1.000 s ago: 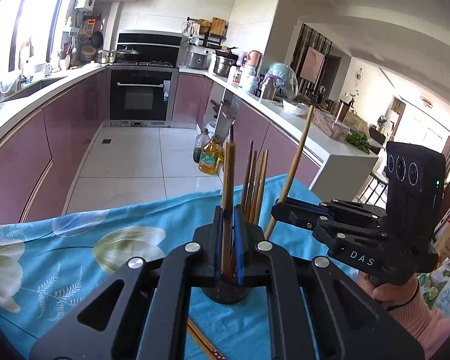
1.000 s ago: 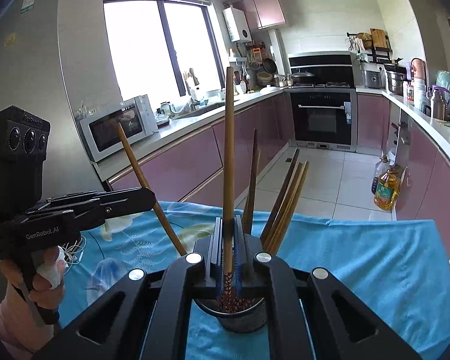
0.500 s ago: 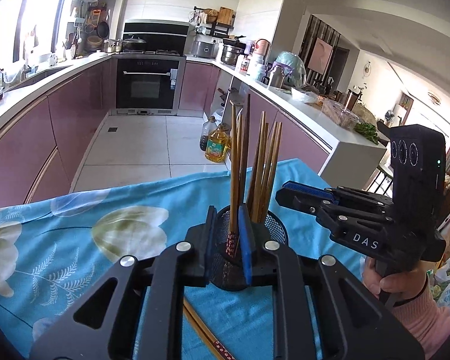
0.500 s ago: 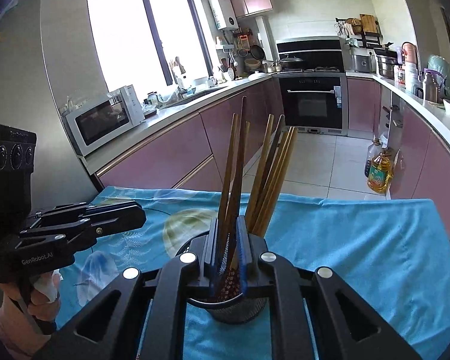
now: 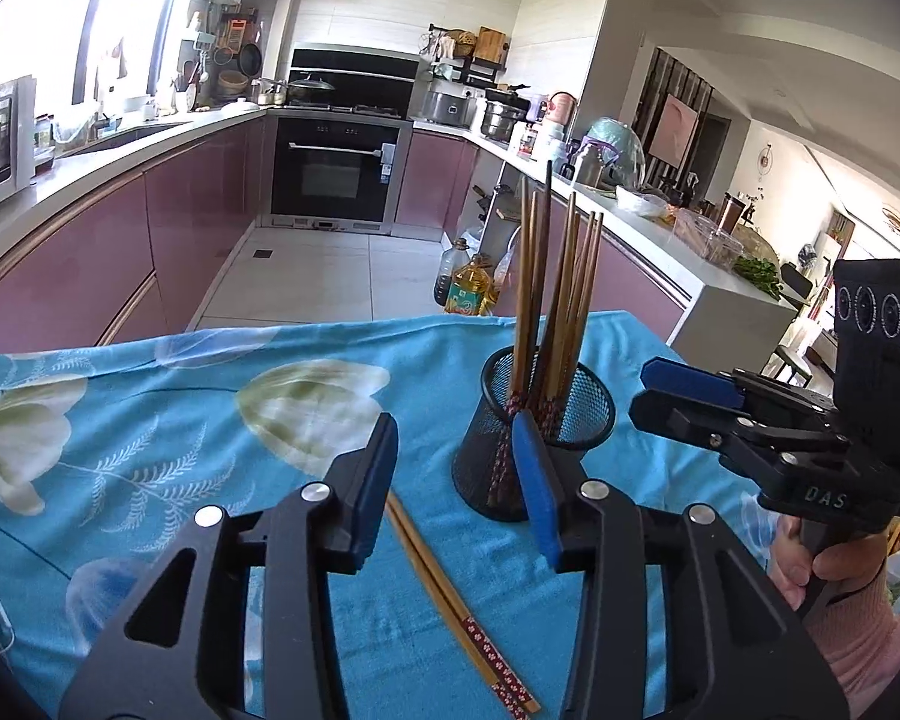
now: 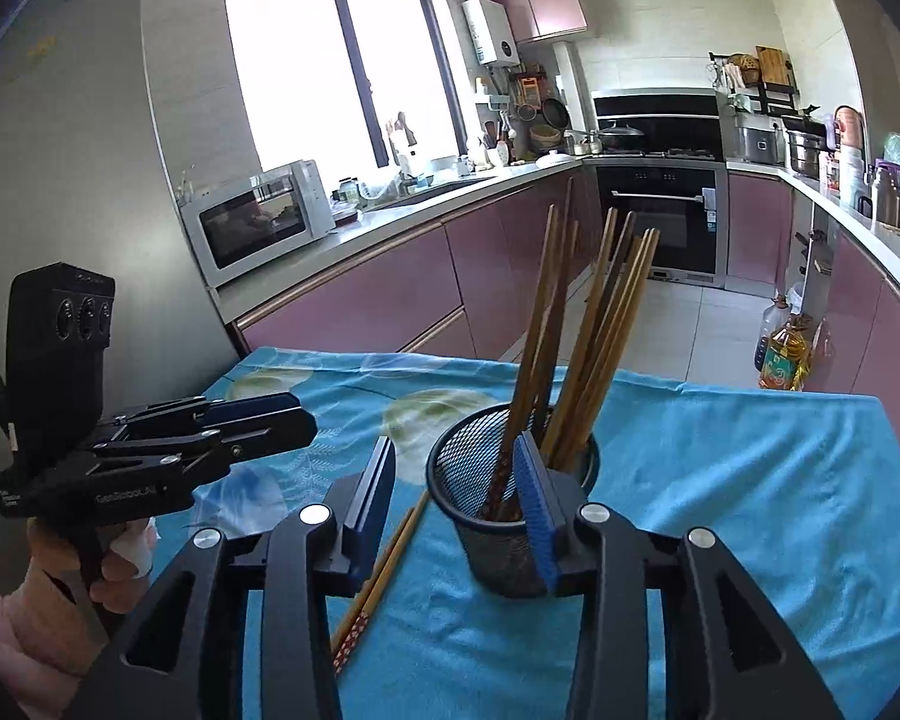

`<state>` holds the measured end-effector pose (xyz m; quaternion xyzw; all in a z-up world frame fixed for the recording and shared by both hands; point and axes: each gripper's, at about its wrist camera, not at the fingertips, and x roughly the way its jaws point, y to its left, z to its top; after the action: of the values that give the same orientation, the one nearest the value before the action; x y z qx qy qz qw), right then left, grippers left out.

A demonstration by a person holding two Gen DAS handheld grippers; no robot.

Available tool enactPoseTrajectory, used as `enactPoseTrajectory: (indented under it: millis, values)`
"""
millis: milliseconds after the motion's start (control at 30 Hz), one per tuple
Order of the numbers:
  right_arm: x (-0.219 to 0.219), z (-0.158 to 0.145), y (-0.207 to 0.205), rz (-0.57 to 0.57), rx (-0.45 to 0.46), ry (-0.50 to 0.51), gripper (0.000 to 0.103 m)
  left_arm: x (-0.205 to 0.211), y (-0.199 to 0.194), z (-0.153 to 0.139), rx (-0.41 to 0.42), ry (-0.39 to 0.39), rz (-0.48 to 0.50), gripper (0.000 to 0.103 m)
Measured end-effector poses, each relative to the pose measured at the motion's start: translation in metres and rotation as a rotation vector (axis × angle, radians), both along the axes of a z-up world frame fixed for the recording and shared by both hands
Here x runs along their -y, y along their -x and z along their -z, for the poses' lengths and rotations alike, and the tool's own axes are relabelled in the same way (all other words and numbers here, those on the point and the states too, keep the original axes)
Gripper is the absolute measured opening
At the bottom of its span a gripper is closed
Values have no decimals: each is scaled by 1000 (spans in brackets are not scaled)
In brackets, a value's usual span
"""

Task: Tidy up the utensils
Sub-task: 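Open the left tool in the cup while the right tool releases, then withdraw both, then lower the left tool onto a chopstick while the right tool lowers onto another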

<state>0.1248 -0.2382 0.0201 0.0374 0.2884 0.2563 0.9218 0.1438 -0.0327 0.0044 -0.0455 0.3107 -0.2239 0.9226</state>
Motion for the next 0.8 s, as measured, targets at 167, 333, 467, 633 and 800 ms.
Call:
enactPoseTrajectory:
  millis: [167,333,467,633,800]
  values:
    - [-23,32,11,-65,-75,52,46,-18,13,21,-33,-17,-46,44]
    - [-50,70,14,-117,-176,105,45,-27,22,46,-86,-33,-71,45]
    - [-65,87,17,-127,-219,139,39,-30,29,66,-126,-37,-77,45]
    - [-72,99,16,-117,-271,157,27,-31,32,84,-168,-34,-74,45]
    - [-72,103,18,-103,-288,143,22,-27,35,89,-178,-44,-60,45]
